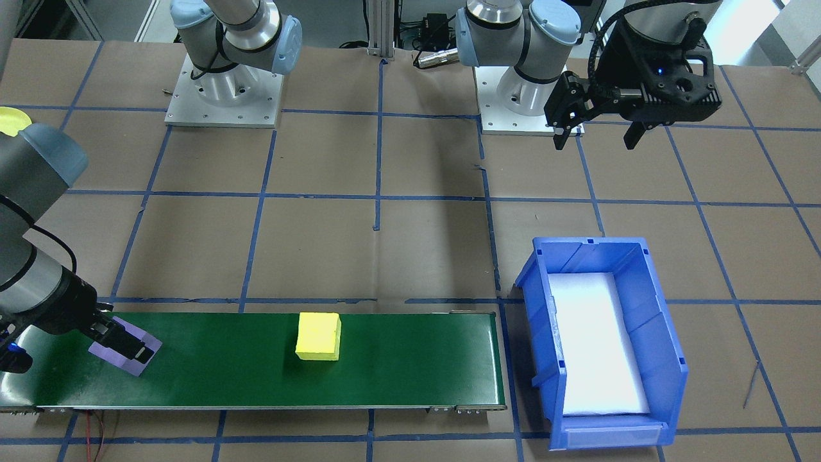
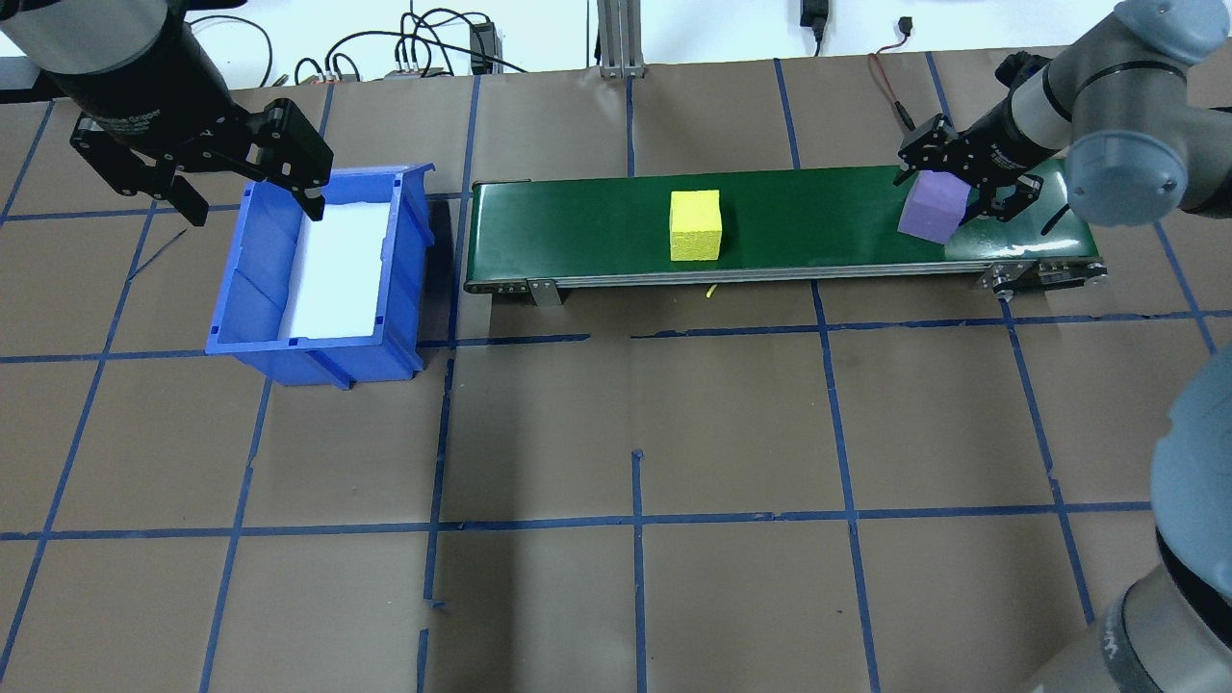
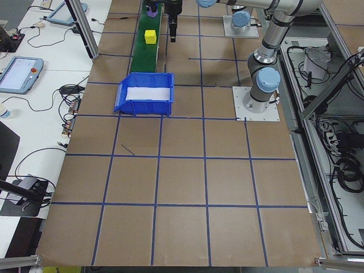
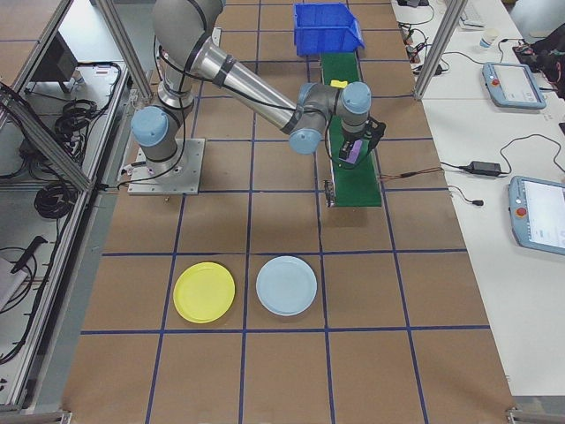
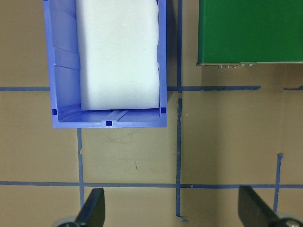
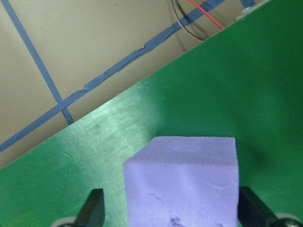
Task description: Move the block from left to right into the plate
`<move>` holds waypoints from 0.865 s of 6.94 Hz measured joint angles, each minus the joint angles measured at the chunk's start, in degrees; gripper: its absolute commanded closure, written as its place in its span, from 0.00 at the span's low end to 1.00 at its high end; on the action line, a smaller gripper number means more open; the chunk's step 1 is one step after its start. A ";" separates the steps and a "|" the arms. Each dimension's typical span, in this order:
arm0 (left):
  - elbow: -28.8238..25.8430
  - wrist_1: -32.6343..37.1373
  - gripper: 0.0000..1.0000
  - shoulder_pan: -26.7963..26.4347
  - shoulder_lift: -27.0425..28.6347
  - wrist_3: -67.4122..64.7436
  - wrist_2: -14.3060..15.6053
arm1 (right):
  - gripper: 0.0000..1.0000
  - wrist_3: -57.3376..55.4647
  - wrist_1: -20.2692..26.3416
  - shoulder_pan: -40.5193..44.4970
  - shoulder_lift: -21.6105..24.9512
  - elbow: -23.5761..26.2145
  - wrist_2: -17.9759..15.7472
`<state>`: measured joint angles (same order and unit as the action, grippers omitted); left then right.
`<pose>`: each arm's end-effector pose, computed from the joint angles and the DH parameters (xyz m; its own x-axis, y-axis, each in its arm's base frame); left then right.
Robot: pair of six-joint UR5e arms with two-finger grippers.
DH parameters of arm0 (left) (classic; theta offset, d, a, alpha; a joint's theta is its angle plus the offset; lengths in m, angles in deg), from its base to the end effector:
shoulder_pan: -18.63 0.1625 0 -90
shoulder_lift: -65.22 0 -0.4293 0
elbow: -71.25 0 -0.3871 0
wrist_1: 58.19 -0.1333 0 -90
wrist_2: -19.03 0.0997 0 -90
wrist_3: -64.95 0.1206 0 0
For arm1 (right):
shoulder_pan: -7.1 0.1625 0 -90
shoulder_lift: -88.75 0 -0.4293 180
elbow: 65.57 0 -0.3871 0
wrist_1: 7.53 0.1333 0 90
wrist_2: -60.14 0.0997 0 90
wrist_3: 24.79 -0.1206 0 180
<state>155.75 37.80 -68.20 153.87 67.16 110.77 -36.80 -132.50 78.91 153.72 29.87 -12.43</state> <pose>-0.1031 -0.4822 0.5188 -0.9994 -0.0172 -0.0309 -0.0168 0.9998 -0.0138 -0.0337 -0.6454 0.2483 -0.8290 0.4666 -0.3084 0.4945 0.8690 -0.0146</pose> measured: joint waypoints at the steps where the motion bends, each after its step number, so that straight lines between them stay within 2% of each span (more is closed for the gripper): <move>1: -0.02 -0.06 0.00 0.04 -0.02 -0.06 0.11 | 0.47 0.21 -0.01 0.00 -0.26 0.02 -0.60; 2: -0.03 -0.11 0.00 0.06 -0.05 -0.08 0.19 | 0.73 0.37 0.01 -0.01 -0.28 0.10 -1.82; 3: -0.03 -0.15 0.00 0.07 -0.05 -0.07 0.27 | 0.79 0.38 0.10 -0.05 -0.17 0.10 -3.50; 5: 0.02 -0.37 0.00 0.11 -0.06 0.01 0.38 | 0.78 0.76 0.21 -0.42 0.11 -0.45 -6.27; 6: 0.09 -0.42 0.00 0.12 -0.06 0.05 0.42 | 0.78 2.21 0.19 -1.53 0.23 -1.01 -9.08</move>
<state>155.84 37.38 -68.08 153.82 67.21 111.19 -34.59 -132.31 77.38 153.95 28.86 -21.52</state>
